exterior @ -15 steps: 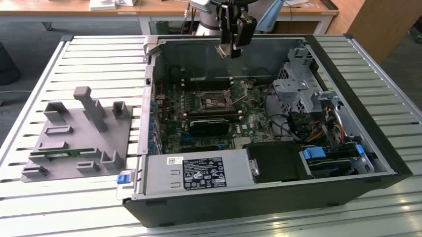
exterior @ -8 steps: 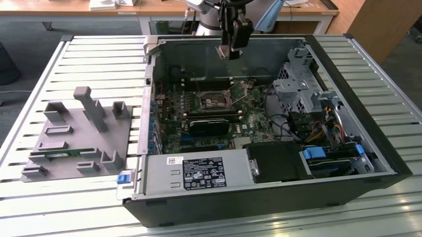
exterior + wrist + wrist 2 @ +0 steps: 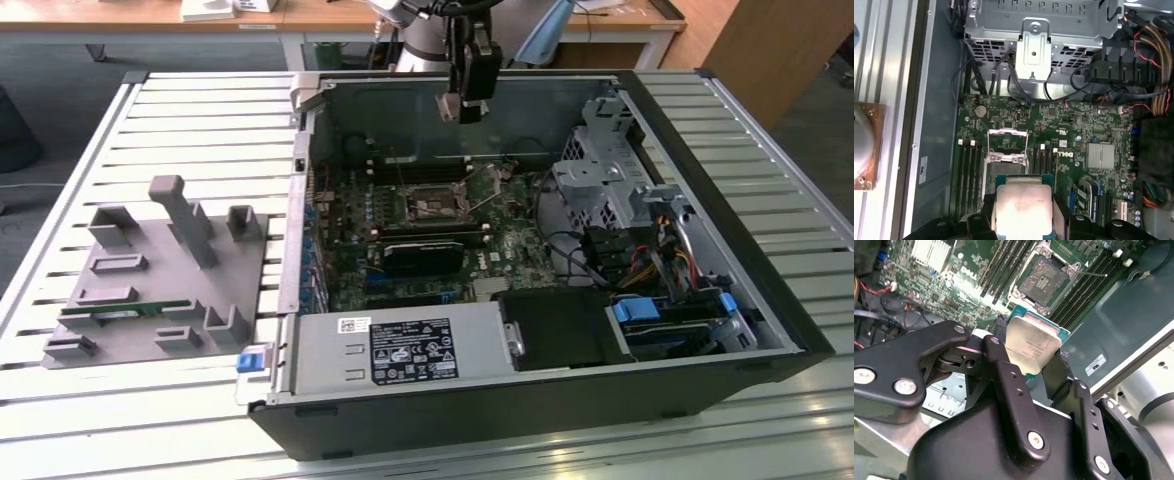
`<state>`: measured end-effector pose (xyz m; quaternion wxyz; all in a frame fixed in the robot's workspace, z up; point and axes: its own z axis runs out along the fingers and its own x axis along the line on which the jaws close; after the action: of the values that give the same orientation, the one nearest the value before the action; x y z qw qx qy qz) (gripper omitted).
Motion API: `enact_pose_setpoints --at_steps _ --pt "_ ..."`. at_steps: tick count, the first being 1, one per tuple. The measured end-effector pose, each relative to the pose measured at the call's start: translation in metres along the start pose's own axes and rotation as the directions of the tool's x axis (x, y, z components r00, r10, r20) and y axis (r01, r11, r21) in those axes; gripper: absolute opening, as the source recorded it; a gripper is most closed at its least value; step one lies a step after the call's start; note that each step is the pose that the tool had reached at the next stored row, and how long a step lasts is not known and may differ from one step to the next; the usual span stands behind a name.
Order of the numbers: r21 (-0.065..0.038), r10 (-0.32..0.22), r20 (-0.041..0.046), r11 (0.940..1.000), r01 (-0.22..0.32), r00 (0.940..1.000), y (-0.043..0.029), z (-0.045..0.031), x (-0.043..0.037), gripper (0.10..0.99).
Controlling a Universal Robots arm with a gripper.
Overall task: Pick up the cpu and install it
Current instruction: 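Place the cpu into insertion slot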
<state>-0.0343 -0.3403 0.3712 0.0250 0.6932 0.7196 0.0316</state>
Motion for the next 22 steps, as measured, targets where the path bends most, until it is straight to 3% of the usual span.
enact_pose_setpoints --at_steps 11,22 --pt "-0.001 0.109 0.0088 0.9941 -0.109 0.994 -0.0028 0.0047 0.0005 0.537" --pt "-0.003 0.21 0.0171 0.9778 -0.21 0.9776 -0.0045 0.0092 0.0012 0.537"
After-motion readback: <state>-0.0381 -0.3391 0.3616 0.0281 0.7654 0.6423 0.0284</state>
